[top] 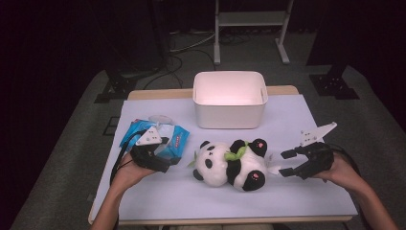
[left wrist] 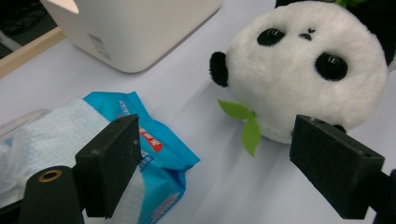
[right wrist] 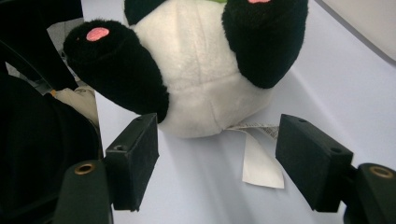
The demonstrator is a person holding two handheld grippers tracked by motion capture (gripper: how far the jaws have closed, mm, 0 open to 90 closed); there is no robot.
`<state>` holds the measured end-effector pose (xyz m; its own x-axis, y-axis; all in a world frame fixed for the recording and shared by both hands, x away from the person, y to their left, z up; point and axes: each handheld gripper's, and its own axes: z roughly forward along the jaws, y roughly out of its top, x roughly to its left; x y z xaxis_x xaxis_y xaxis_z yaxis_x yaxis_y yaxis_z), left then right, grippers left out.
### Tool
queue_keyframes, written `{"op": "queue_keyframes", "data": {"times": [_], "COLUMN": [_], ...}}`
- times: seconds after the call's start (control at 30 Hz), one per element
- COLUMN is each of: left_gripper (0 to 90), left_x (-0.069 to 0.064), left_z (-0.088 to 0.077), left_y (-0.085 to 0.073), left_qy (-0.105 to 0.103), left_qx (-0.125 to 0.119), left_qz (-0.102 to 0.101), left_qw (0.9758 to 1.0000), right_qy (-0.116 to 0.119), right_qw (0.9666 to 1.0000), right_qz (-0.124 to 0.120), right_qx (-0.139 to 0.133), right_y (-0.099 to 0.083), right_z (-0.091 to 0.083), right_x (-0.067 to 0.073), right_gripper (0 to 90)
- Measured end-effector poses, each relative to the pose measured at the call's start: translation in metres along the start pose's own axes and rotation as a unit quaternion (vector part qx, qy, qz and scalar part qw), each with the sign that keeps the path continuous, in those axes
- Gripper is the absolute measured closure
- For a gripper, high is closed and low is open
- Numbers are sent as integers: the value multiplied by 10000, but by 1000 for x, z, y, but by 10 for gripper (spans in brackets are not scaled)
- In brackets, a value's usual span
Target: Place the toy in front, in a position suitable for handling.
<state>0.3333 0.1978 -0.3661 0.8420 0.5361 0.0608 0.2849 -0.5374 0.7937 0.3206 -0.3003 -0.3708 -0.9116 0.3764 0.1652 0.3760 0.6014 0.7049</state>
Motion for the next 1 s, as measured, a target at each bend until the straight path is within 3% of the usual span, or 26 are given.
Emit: {"op": "queue_keyframes", "data": {"times": [0.27, 0.73, 1.0], "left_gripper": [280, 494, 627], "left_x": [15, 45, 54], "left_z": [-1, 11, 19], "left_y": [1, -4, -13], "left_qy": [173, 270, 167], "left_qx": [244, 734, 976], "left_qz": [107, 73, 46], "left_qw": [9995, 9969, 9951], "right_qy": [-8, 23, 49], "right_qw": [10000, 9999, 9999], "right_qz": [15, 126, 70], "right_qx": [19, 110, 112], "right_y": [-9, -24, -21], "right_z": [-4, -3, 1], "right_x": [3, 0, 0], "right_gripper": [286, 286, 286]}}
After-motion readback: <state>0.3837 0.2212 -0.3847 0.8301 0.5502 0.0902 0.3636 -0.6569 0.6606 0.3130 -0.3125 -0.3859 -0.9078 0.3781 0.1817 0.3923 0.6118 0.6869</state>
